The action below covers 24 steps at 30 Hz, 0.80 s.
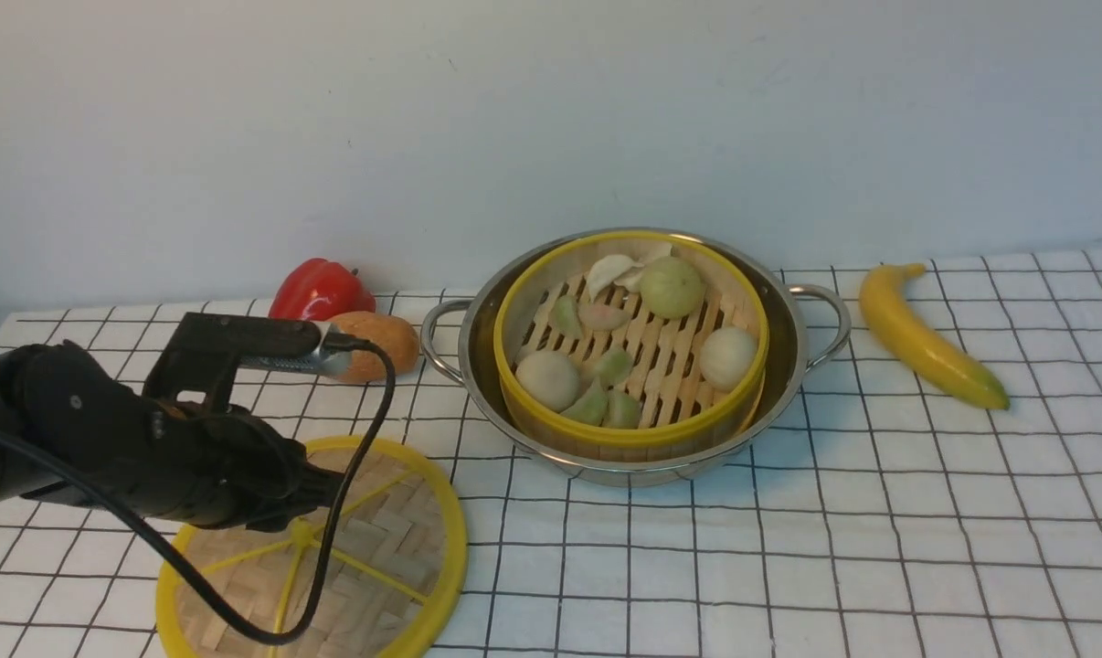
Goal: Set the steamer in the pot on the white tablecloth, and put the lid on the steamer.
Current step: 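Grasp the bamboo steamer lid lying on the table by its centre knob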
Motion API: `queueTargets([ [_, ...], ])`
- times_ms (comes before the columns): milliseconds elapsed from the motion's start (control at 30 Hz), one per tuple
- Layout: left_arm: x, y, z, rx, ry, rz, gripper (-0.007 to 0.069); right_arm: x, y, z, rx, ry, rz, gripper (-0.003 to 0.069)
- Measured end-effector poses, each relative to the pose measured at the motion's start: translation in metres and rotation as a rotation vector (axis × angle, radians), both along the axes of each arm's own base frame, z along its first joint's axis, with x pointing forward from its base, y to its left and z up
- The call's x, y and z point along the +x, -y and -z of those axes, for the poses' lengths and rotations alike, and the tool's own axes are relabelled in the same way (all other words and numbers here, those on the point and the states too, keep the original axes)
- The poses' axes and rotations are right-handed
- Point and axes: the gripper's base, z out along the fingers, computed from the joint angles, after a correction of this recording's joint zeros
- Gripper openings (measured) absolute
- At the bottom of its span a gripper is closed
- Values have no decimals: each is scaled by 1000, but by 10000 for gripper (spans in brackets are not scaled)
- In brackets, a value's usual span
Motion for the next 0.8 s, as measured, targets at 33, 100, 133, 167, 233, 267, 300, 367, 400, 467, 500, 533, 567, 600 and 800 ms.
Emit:
queueTargets([
  [33, 0, 0, 2, 4, -10, 4, 243, -6, 2, 3, -3, -6, 0, 519],
  [100, 1, 0, 7, 10, -30, 10, 243, -17, 6, 10, -8, -18, 0, 519],
  [133, 1, 0, 8, 10, -34, 10, 243, -18, 7, 11, -10, -20, 0, 519],
  [167, 1, 0, 11, 13, -47, 13, 243, -22, 9, 20, -20, -45, 0, 519],
  [233, 2, 0, 17, 16, -69, 15, 243, -25, 10, 32, -35, -83, 0, 519],
  [267, 3, 0, 19, 18, -75, 16, 243, -26, 10, 36, -41, -97, 0, 519],
  [300, 3, 0, 19, 18, -75, 16, 243, -25, 10, 39, -45, -108, 0, 519],
  [367, 3, 0, 23, 20, -91, 17, 243, -28, 11, 47, -54, -132, -1, 519],
  [400, 4, 0, 25, 21, -96, 17, 243, -30, 11, 50, -55, -136, -2, 519],
  [467, 4, 0, 28, 22, -108, 17, 243, -33, 12, 51, -54, -135, -3, 519],
  [500, 4, 0, 30, 22, -114, 17, 243, -35, 13, 51, -53, -133, -3, 519],
  [533, 5, 0, 33, 23, -123, 17, 243, -37, 14, 50, -52, -128, -3, 519],
  [567, 5, 0, 33, 23, -125, 17, 243, -37, 14, 50, -52, -128, -3, 519],
  [600, 7, 0, 34, 25, -124, 18, 234, -38, 14, 50, -50, -125, -3, 519],
  [800, 11, -1, 29, 70, -142, 75, 112, -38, 14, 51, -51, -127, -3, 519],
])
